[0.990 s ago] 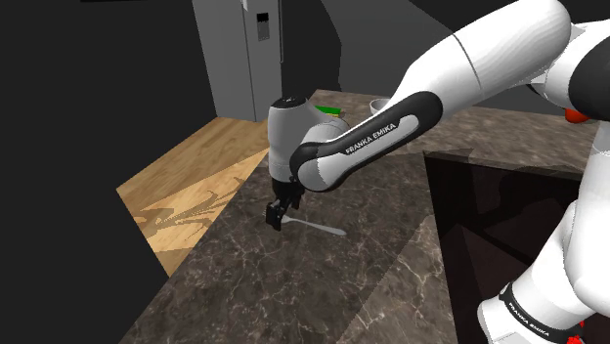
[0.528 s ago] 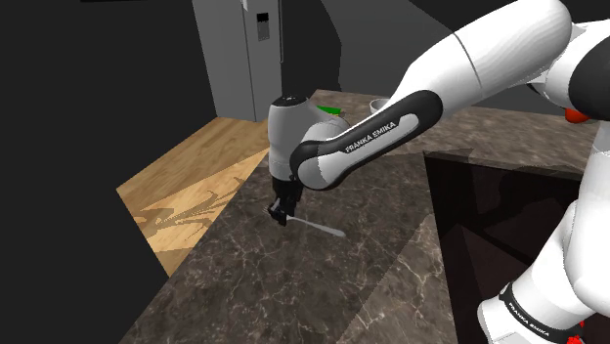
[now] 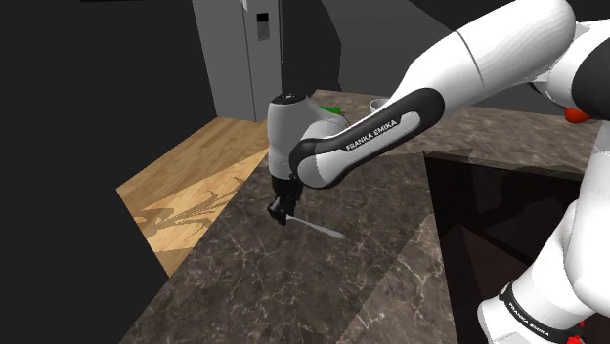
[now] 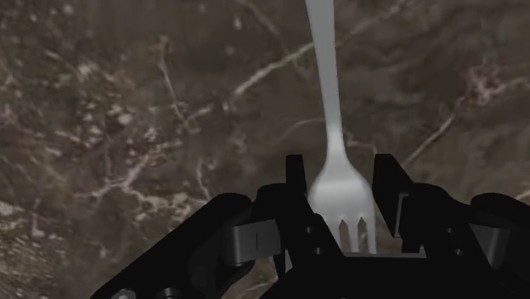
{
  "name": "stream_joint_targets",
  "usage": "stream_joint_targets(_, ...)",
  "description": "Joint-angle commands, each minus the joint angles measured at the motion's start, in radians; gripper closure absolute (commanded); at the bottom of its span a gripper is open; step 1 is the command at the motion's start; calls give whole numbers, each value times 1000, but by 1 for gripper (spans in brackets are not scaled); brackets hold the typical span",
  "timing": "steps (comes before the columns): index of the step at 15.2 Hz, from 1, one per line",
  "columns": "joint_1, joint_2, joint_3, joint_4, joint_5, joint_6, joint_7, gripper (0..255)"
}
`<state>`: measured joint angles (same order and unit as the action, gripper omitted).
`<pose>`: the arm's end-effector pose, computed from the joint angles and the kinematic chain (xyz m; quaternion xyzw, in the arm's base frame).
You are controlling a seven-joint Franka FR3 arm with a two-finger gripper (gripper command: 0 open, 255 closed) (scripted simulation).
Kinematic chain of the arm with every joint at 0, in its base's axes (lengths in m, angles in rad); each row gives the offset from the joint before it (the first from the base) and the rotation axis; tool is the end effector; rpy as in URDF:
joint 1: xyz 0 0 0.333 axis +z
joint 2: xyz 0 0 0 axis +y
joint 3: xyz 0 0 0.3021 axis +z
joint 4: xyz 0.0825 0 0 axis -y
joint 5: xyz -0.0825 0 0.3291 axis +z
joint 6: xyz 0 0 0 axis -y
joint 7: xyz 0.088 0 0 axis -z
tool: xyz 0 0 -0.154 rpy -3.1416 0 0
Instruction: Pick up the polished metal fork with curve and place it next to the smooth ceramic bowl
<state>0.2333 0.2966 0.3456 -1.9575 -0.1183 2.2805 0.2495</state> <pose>0.4817 0.2995 0.3115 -0.9809 -0.1929 -0.0199 0.0128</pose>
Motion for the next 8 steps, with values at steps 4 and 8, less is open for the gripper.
stream_joint_targets(4,-5,-35,7,20,18,-54,-11,255)
stream_joint_targets(8,-8,-60,11,44,30,-101,-19,255)
